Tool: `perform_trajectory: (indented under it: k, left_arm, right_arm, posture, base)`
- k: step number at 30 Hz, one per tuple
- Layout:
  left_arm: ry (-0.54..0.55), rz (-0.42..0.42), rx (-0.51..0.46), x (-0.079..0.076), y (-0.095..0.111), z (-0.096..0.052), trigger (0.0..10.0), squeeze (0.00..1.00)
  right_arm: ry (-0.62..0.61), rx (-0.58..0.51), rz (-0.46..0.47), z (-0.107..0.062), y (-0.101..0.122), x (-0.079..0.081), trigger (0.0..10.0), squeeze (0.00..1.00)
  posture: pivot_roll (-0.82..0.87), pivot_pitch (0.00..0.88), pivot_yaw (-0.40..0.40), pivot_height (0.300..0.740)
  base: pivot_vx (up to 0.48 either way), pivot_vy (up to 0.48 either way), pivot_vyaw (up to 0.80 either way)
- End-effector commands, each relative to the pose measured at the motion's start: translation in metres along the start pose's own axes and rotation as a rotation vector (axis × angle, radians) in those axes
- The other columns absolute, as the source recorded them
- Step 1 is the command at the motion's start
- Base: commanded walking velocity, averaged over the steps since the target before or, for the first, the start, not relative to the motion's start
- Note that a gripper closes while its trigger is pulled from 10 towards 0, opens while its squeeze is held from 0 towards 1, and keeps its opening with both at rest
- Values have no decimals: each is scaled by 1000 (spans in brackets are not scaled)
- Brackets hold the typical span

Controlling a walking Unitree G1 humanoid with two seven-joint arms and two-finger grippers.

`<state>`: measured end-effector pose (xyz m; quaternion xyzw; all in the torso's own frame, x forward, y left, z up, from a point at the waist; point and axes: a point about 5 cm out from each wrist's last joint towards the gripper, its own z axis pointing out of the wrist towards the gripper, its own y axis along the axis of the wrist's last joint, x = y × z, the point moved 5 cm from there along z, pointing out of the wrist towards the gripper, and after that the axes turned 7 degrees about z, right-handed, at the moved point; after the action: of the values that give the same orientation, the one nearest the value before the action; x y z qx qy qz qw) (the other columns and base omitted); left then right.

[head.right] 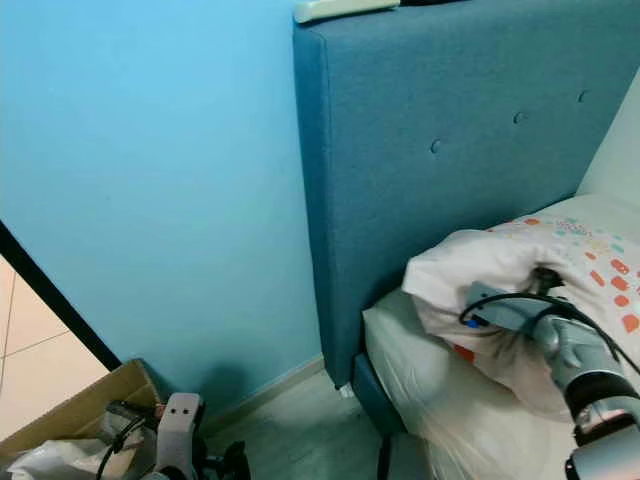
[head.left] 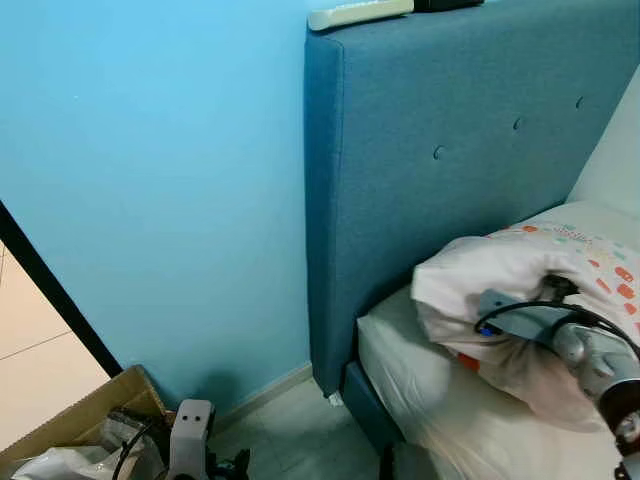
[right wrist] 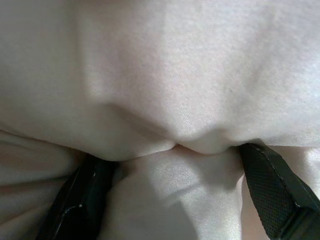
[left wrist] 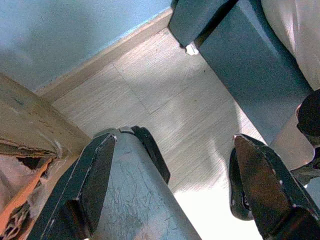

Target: Clean up the room

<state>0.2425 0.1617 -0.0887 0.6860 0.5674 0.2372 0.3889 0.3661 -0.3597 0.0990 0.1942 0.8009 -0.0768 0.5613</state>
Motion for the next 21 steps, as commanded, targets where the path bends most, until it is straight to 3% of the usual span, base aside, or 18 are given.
perform_trajectory:
  k: [1,2,5,7,10,11,12,13,15,16,19,20,21]
  left_arm:
    - [7,-1,22,5,-7,-4,10000,0]
    - [7,-1,22,5,-7,-4,10000,0]
    - [4,4,28,5,-8,-5,10000,0]
    - [4,4,28,5,-8,-5,10000,0]
    - [-3,8,27,4,-7,-4,10000,0]
    - [-7,11,27,3,-7,-4,10000,0]
    - [-11,14,27,2,-6,-3,10000,0]
    - [-11,14,27,2,-6,-3,10000,0]
    - [-14,19,26,2,-4,-2,10000,0]
    - [-14,19,26,2,-4,-2,10000,0]
    - [-12,20,19,2,0,0,10000,0]
    - [-12,20,19,2,0,0,10000,0]
    - [-11,20,17,2,1,1,10000,0]
  right_arm:
    - [14,51,-3,-3,-19,4,10000,0]
    - [14,51,-3,-3,-19,4,10000,0]
    - [116,65,133,-6,-25,30,10000,0]
    - [116,65,133,-6,-25,30,10000,0]
    - [161,78,213,-9,-31,44,10000,0]
    - [180,94,289,-11,-35,50,10000,0]
    - [197,95,423,-12,-35,54,10000,0]
    - [197,95,423,-12,-35,54,10000,0]
    - [238,38,669,-11,-22,55,10000,0]
    - [238,38,669,-11,-22,55,10000,0]
    - [378,-160,963,-12,19,45,10000,0]
    - [378,-160,963,-12,19,45,10000,0]
    - [439,-229,1017,-14,32,43,10000,0]
  posture:
    - [-88,76,-18,576]
    - [-88,76,-18,576]
    - [-89,75,-14,576]
    - [-89,75,-14,576]
    - [-92,75,-9,576]
    - [-92,74,-7,576]
    - [-93,71,-3,576]
    - [-93,71,-3,576]
    - [-91,66,-6,576]
    - [-91,66,-6,576]
    - [-94,58,-6,576]
    - [-94,58,-6,576]
    - [-95,57,-6,576]
  base:
    - [0,0,0]
    - [0,0,0]
    - [0,0,0]
    - [0,0,0]
    - [0,0,0]
    - [0,0,0]
    - [0,0,0]
    - [0,0,0]
    - [0,0,0]
    - [0,0,0]
    - [0,0,0]
    - [0,0,0]
    - [0,0,0]
